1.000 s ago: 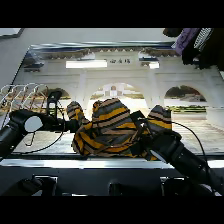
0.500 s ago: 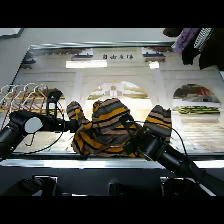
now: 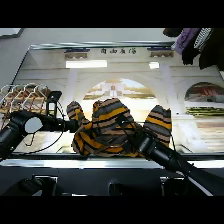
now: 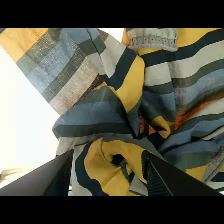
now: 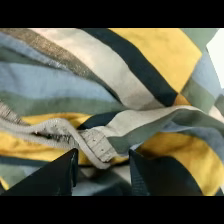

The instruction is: Fold the clothes and pants, and hang the long-sleeved shirts on hangers.

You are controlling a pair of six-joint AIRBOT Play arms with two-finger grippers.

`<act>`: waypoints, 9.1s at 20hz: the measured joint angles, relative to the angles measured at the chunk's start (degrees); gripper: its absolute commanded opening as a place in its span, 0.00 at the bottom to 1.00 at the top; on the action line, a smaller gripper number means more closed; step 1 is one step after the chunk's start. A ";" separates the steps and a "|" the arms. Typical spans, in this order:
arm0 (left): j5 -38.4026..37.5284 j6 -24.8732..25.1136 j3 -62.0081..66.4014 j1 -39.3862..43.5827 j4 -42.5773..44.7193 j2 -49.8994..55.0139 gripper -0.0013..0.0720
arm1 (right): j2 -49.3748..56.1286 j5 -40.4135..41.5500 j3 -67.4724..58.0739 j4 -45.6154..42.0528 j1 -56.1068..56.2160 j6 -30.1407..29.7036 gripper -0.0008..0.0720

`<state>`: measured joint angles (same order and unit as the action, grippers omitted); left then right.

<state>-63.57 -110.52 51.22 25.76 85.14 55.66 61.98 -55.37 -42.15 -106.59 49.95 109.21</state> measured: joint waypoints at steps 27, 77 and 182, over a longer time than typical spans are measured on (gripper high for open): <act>3.45 -6.10 -7.82 32.94 11.74 -4.31 0.71 | 1.40 -15.61 -8.02 8.90 -0.02 20.52 0.06; 8.55 -3.23 -1.88 22.60 4.13 11.32 0.57 | 1.40 -12.37 -8.02 14.29 -0.02 29.00 0.06; -15.63 1.79 20.09 -17.79 2.95 1.73 0.86 | -4.11 -8.00 -9.53 37.22 -23.67 5.33 0.06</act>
<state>-79.20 -108.73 71.31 7.97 88.09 57.39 57.87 -63.37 -51.68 -69.36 26.28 114.54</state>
